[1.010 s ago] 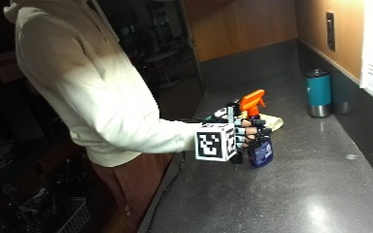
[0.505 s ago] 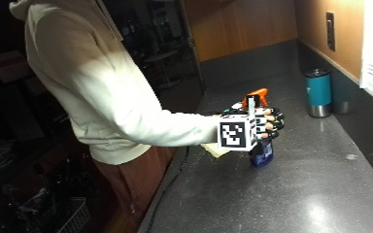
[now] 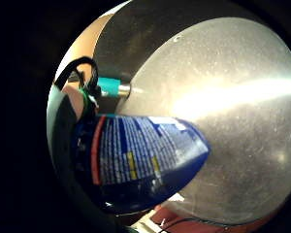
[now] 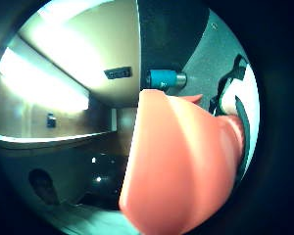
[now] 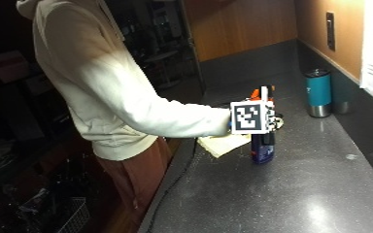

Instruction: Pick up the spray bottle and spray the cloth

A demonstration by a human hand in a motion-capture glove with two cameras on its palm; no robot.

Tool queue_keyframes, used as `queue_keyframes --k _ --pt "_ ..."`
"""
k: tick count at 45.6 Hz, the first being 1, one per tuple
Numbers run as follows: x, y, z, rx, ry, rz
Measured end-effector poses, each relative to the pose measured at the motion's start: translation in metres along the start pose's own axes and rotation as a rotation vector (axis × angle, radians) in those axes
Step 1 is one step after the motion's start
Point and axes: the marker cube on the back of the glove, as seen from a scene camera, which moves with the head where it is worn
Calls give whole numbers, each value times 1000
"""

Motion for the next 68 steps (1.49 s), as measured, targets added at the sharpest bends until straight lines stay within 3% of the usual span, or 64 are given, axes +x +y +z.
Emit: queue_keyframes --k 12,27,41,48,68 --pt "-39 -18 15 -256 440 -131" --pt "-90 9 64 -570 1060 -253" --pt "-120 56 106 -636 1353 -272" --pt "-110 70 131 -621 1520 -204" --pt "-113 81 146 -591 1532 -193"
